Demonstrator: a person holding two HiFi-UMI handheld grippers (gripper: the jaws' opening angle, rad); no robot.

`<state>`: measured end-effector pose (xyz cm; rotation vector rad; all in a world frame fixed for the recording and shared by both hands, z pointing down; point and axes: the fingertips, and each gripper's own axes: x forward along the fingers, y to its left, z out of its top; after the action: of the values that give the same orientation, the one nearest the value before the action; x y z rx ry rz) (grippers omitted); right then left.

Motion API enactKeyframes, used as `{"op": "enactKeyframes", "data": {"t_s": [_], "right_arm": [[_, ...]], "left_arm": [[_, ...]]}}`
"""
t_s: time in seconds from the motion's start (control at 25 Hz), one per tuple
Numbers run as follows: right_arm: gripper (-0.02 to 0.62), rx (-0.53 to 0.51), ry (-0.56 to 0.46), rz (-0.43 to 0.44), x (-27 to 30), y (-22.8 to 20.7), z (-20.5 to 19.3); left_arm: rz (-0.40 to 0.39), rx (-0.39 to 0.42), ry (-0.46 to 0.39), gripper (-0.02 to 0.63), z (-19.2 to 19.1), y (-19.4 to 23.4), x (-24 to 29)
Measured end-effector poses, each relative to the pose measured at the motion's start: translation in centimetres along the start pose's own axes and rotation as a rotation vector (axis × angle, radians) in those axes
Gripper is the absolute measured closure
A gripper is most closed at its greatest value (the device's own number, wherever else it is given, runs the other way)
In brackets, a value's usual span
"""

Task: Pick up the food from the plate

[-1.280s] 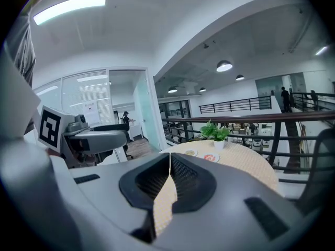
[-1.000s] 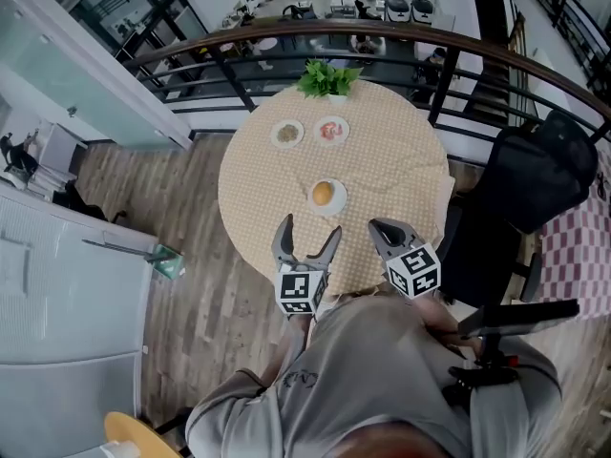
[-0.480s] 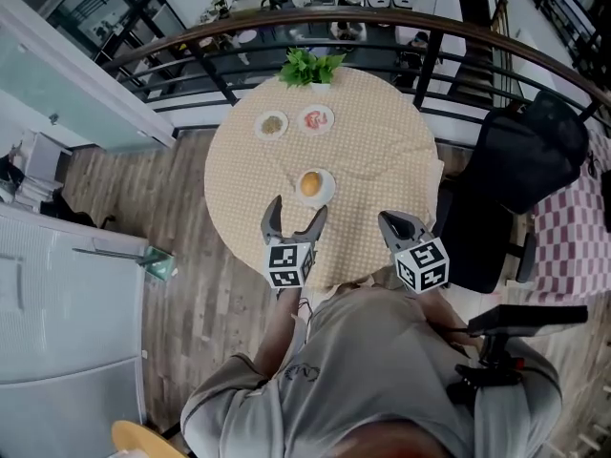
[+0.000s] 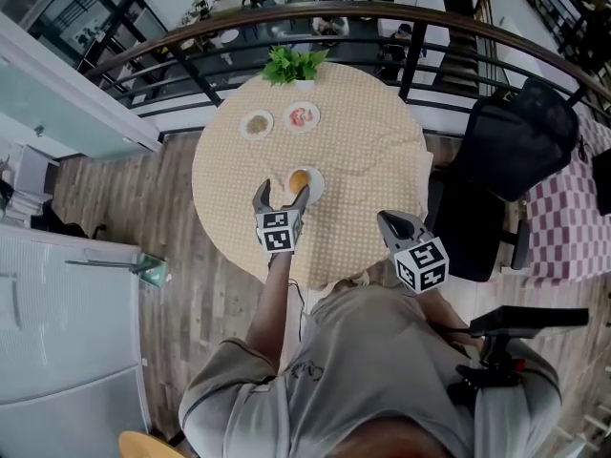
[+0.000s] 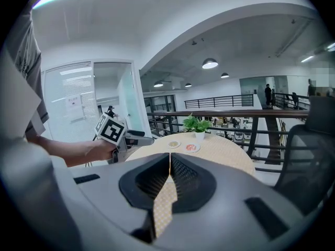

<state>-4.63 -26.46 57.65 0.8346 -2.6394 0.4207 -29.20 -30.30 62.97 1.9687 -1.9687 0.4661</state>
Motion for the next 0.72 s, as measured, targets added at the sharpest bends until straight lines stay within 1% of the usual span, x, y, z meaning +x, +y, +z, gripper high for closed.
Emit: {"op": "enactKeyframes", "data": {"t_s": [0.28,0.48,0.6,0.72], "right_arm": [[0.58,0.01,-0.001,-0.037,-0.5,-0.8,0.2],[0.58,0.021,-0.016,-0.083,-1.3,-1.9,0.5],[0.58,0.031,-0.027,-0.116,-1.7,-2.7,0.7],[0.58,0.04,-0.027,-0.147,-2.1,-3.3,0.7]], "left_arm": [[-0.031,0.025,0.13,0.189,-3.6,0.1,5.1],[-0.048,0.047,0.215,0.19,-5.9,0.2,8.5],[-0.042,0.064,0.28,0.19,-8.0,1.0,10.4],[-0.045,0.054,0.353,0.19,-10.3,1.4,12.2]]}}
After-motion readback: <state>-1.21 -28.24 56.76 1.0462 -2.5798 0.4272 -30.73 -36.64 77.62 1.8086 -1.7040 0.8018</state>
